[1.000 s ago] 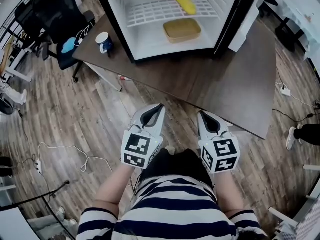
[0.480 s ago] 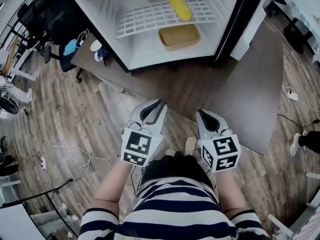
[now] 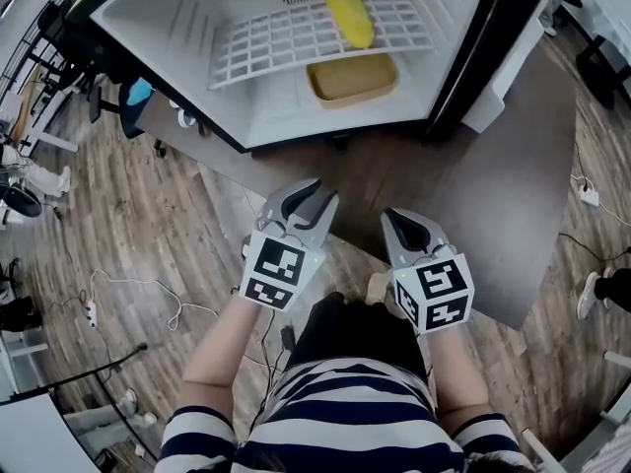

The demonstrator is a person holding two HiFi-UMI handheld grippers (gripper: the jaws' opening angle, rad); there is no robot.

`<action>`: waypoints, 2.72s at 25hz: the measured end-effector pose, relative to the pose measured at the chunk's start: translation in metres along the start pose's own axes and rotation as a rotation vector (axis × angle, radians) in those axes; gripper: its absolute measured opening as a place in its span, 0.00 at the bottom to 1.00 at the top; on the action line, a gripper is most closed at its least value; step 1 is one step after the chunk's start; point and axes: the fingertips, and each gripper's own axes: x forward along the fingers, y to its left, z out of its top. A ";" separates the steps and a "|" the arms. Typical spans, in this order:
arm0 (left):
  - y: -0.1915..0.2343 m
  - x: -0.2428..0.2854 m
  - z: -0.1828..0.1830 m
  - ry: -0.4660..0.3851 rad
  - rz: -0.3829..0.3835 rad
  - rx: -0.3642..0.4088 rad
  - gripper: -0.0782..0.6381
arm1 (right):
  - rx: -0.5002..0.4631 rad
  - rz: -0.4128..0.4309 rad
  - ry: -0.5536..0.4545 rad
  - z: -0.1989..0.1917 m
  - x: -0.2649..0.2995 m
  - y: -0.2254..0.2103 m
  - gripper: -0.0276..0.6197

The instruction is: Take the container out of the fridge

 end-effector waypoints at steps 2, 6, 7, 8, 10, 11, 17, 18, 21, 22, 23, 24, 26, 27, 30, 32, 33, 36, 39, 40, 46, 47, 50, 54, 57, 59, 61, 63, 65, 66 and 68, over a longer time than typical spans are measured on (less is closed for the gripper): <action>0.007 0.011 0.006 -0.001 0.010 0.028 0.11 | -0.001 0.014 0.006 0.000 0.009 -0.005 0.03; 0.025 0.032 0.020 -0.004 0.060 0.116 0.11 | -0.007 0.036 0.013 0.004 0.024 -0.015 0.03; 0.030 0.038 0.022 0.001 0.075 0.144 0.11 | -0.010 0.040 0.014 0.005 0.029 -0.018 0.03; 0.034 0.043 0.023 0.005 0.087 0.171 0.11 | -0.014 0.042 0.014 0.005 0.033 -0.021 0.03; 0.040 0.055 0.025 0.013 0.099 0.208 0.11 | -0.021 0.047 0.016 0.006 0.040 -0.027 0.03; 0.042 0.061 0.026 0.018 0.100 0.221 0.11 | -0.025 0.049 0.018 0.006 0.044 -0.030 0.03; 0.060 0.095 0.032 0.068 0.107 0.334 0.11 | -0.042 0.063 0.030 0.004 0.062 -0.042 0.03; 0.062 0.100 0.034 0.072 0.114 0.349 0.11 | -0.043 0.067 0.031 0.003 0.065 -0.043 0.03; 0.068 0.113 0.037 0.091 0.130 0.414 0.11 | -0.042 0.084 0.032 0.001 0.074 -0.044 0.03; 0.069 0.117 0.038 0.098 0.135 0.437 0.11 | -0.044 0.090 0.033 0.001 0.077 -0.044 0.03; 0.071 0.121 0.038 0.105 0.136 0.456 0.11 | -0.046 0.097 0.034 0.000 0.080 -0.044 0.03; 0.073 0.125 0.038 0.113 0.135 0.470 0.11 | -0.047 0.104 0.037 -0.001 0.083 -0.043 0.03; 0.076 0.132 0.037 0.138 0.120 0.490 0.11 | -0.049 0.118 0.045 -0.004 0.088 -0.042 0.03; 0.078 0.136 0.037 0.153 0.113 0.503 0.11 | -0.051 0.124 0.048 -0.005 0.090 -0.042 0.03; 0.085 0.146 0.037 0.186 0.103 0.558 0.11 | -0.056 0.134 0.055 -0.008 0.095 -0.044 0.03; 0.089 0.150 0.035 0.210 0.082 0.581 0.11 | -0.054 0.137 0.060 -0.010 0.098 -0.045 0.03; 0.089 0.152 0.034 0.222 0.065 0.585 0.11 | -0.052 0.138 0.062 -0.012 0.098 -0.046 0.03; 0.088 0.155 0.031 0.246 0.017 0.596 0.11 | -0.048 0.139 0.070 -0.015 0.101 -0.050 0.03; 0.088 0.157 0.027 0.266 -0.009 0.603 0.11 | -0.048 0.141 0.075 -0.017 0.103 -0.051 0.03; 0.088 0.157 0.026 0.270 -0.016 0.602 0.11 | -0.049 0.143 0.076 -0.017 0.104 -0.051 0.03; 0.087 0.156 0.029 0.252 -0.049 0.594 0.11 | -0.032 0.143 0.069 -0.016 0.102 -0.052 0.03; 0.087 0.155 0.030 0.248 -0.052 0.599 0.11 | -0.033 0.141 0.068 -0.015 0.102 -0.052 0.03; 0.087 0.152 0.028 0.248 -0.063 0.622 0.11 | -0.034 0.136 0.067 -0.015 0.100 -0.052 0.03; 0.088 0.146 0.028 0.239 -0.067 0.630 0.11 | -0.031 0.128 0.065 -0.014 0.096 -0.049 0.03; 0.087 0.138 0.029 0.222 -0.071 0.637 0.11 | -0.028 0.120 0.060 -0.013 0.091 -0.047 0.03; 0.083 0.132 0.029 0.211 -0.080 0.650 0.11 | -0.027 0.112 0.058 -0.012 0.087 -0.045 0.03; 0.078 0.123 0.029 0.203 -0.091 0.659 0.11 | -0.024 0.104 0.056 -0.012 0.082 -0.043 0.03; 0.073 0.112 0.027 0.198 -0.101 0.658 0.11 | -0.019 0.096 0.052 -0.012 0.076 -0.040 0.03; 0.069 0.100 0.024 0.195 -0.111 0.652 0.11 | -0.015 0.086 0.048 -0.011 0.070 -0.037 0.03; 0.067 0.094 0.023 0.194 -0.113 0.648 0.11 | -0.014 0.082 0.047 -0.011 0.067 -0.035 0.03; 0.064 0.083 0.020 0.190 -0.114 0.636 0.11 | -0.012 0.074 0.044 -0.009 0.062 -0.031 0.03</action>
